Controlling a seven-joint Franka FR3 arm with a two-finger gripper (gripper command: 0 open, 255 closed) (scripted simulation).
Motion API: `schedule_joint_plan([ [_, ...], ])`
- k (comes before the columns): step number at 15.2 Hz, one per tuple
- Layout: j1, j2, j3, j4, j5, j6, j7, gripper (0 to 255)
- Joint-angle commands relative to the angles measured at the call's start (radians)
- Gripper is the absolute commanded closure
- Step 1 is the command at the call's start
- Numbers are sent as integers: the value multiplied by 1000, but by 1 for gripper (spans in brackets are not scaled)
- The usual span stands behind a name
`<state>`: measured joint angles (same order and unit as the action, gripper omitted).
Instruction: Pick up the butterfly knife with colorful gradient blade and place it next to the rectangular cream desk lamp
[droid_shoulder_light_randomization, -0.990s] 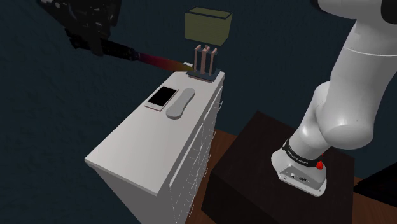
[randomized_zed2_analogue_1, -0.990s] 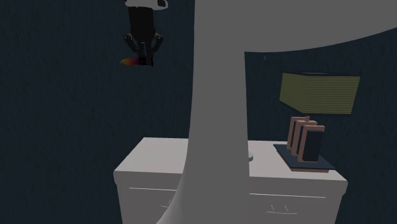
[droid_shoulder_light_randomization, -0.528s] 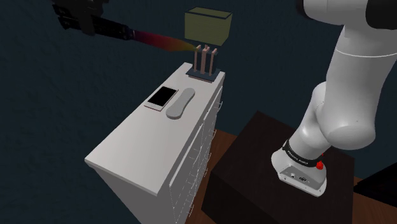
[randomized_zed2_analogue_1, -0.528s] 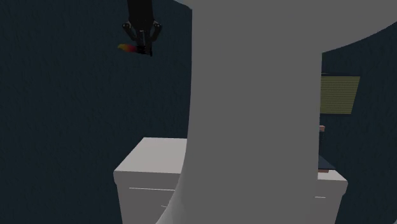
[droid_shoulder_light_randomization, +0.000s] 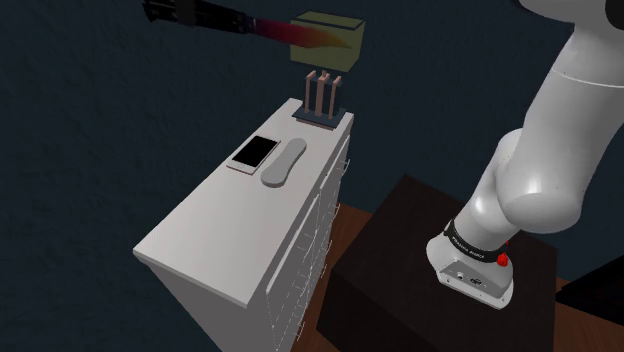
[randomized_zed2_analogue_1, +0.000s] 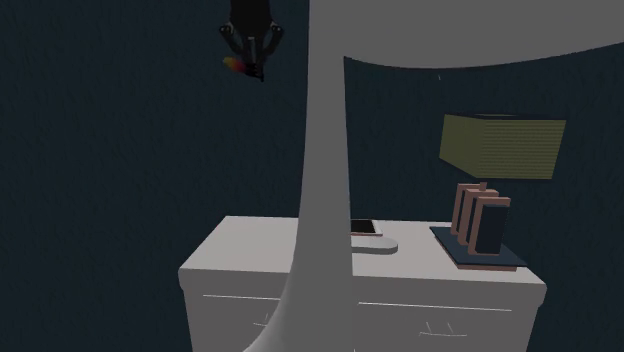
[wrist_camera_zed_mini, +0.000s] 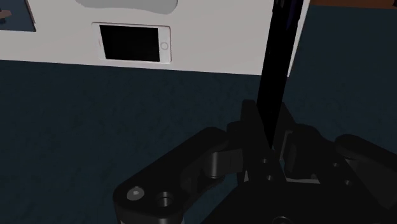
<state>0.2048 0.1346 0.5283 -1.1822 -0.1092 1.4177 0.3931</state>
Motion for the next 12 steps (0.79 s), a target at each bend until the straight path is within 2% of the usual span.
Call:
schedule_joint_plan([
  [1,-54,-78,-25,-94,51,29,-61,255],
  [6,-137,-208,-107,-236,128,58,-210,255],
  [12,-206,-308,-212,-345,174,70,-379,255],
])
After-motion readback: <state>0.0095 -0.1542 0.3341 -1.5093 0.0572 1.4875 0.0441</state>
